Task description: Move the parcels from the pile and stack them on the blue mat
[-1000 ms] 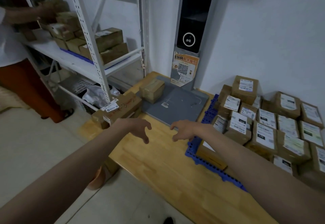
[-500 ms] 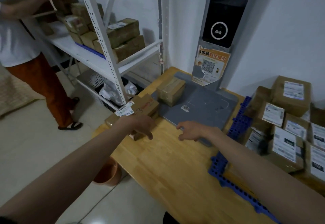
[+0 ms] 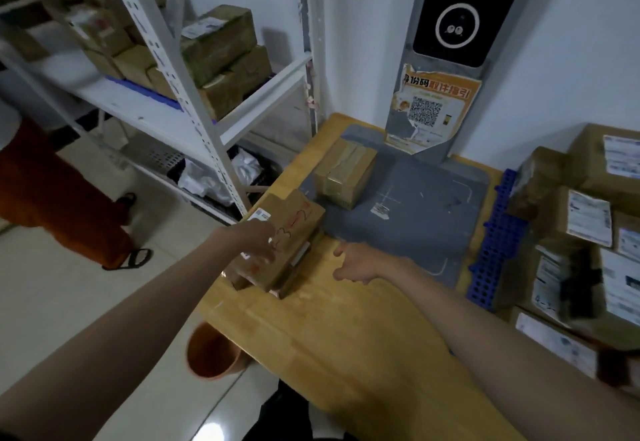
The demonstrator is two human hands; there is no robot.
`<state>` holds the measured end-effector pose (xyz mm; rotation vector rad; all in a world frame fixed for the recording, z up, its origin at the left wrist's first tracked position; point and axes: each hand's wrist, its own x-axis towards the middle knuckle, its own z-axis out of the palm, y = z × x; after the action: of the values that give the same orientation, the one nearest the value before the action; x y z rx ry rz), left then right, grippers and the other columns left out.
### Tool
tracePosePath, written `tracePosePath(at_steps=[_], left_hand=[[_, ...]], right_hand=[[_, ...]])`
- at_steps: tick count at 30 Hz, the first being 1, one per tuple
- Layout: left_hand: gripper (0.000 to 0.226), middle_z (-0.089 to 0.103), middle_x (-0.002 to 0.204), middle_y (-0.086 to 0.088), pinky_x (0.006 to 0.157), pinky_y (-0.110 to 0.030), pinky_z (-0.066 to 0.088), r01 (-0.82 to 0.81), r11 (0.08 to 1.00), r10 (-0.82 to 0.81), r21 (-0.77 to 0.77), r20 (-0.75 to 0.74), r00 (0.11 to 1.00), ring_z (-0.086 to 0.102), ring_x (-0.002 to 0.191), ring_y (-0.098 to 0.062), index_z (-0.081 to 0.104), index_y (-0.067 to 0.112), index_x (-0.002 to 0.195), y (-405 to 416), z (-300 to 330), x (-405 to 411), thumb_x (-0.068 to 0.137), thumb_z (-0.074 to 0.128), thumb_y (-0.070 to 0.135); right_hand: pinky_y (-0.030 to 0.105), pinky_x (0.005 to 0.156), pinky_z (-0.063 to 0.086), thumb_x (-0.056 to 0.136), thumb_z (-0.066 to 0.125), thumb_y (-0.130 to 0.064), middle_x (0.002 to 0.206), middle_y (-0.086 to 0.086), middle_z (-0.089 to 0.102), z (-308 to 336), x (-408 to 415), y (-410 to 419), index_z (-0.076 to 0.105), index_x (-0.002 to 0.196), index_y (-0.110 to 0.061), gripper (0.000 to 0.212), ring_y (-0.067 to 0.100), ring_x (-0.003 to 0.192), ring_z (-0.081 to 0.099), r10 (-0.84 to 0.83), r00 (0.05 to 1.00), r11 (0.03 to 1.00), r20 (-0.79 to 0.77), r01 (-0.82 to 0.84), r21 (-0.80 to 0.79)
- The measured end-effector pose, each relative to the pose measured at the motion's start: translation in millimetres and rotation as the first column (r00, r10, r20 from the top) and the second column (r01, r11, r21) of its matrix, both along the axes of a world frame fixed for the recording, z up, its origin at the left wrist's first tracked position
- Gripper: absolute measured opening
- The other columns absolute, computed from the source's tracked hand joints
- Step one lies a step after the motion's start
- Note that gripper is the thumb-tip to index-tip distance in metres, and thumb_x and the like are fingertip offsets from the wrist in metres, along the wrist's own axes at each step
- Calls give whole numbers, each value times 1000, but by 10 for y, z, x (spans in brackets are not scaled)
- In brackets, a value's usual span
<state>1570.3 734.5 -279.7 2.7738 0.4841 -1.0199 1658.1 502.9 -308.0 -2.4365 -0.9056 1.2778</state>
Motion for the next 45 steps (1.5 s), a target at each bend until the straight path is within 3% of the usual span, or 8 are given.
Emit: tracePosePath(at_steps=[6, 14, 17, 22, 27, 31, 38, 45], left_hand=[[62, 58, 123, -9, 74, -29, 46, 100, 994, -97, 44, -58, 994, 57, 100, -21, 49, 7, 129, 516, -271, 269, 81, 75, 36], [40, 56, 102, -3, 68, -26, 42, 110, 993, -113, -45, -80, 990, 53, 87, -17, 45, 17, 98, 738, -655, 346, 80, 74, 38], [49, 60, 112, -7, 69, -26, 43, 98, 990, -108, -104, -85, 991, 58, 95, -19, 51, 14, 112, 766, -775, 335, 78, 76, 38], [52, 62, 107, -6, 52, -19, 42, 64, 976, -86, -210, -98, 991, 56, 83, -16, 42, 18, 103, 781, -836, 350, 74, 81, 37], [58, 54, 99, -1, 49, -18, 42, 47, 962, -81, -269, -117, 990, 56, 81, -14, 40, 15, 111, 743, -686, 384, 76, 80, 36], [41, 62, 99, -6, 46, -18, 48, 43, 934, -95, -355, -129, 987, 63, 71, -13, 47, 14, 99, 502, -483, 457, 78, 80, 26], [20, 69, 90, -3, 61, -24, 55, 242, 881, -300, -407, -82, 951, 67, 75, -16, 65, 15, 92, -371, -107, 527, 78, 78, 22], [48, 65, 114, -5, 83, -36, 56, 417, 801, -455, -429, 15, 890, 66, 97, -21, 57, 14, 119, -1569, 158, 260, 78, 79, 24]], right_hand=[[32, 63, 57, 88, 61, -31, 107, 5, 58, -157, -131, 425, 36, 144, -13, 63, 19, 82, 64, -194, 974, 979, -114, 200, 41], [45, 83, 59, 89, 64, -22, 116, 14, 62, -475, -498, 963, 37, 143, -12, 61, 33, 100, 66, -499, 789, 838, -359, 545, 33], [46, 81, 59, 89, 64, -22, 119, 14, 64, -559, -562, 1074, 44, 136, -13, 52, 34, 99, 68, -519, 773, 816, -364, 575, 57], [44, 87, 57, 88, 66, -22, 120, 14, 66, -613, -610, 1206, 52, 129, -11, 44, 32, 101, 68, -607, 702, 737, -372, 672, 67], [46, 92, 53, 90, 62, -11, 126, 17, 59, -527, -679, 1146, 43, 137, -8, 51, 35, 110, 61, -648, 703, 700, -294, 702, 134], [46, 90, 54, 88, 61, -5, 122, 21, 58, -352, -691, 878, 44, 133, -2, 48, 37, 110, 60, -690, 688, 670, -227, 725, 162], [44, 77, 60, 83, 63, -1, 119, 17, 60, 12, -806, -13, 42, 133, -4, 55, 32, 95, 67, -770, 618, 591, -156, 784, 189], [32, 66, 59, 87, 65, -6, 120, 11, 59, 257, -1230, -1216, 31, 145, -16, 68, 17, 75, 60, -831, 556, 534, -31, 812, 233]])
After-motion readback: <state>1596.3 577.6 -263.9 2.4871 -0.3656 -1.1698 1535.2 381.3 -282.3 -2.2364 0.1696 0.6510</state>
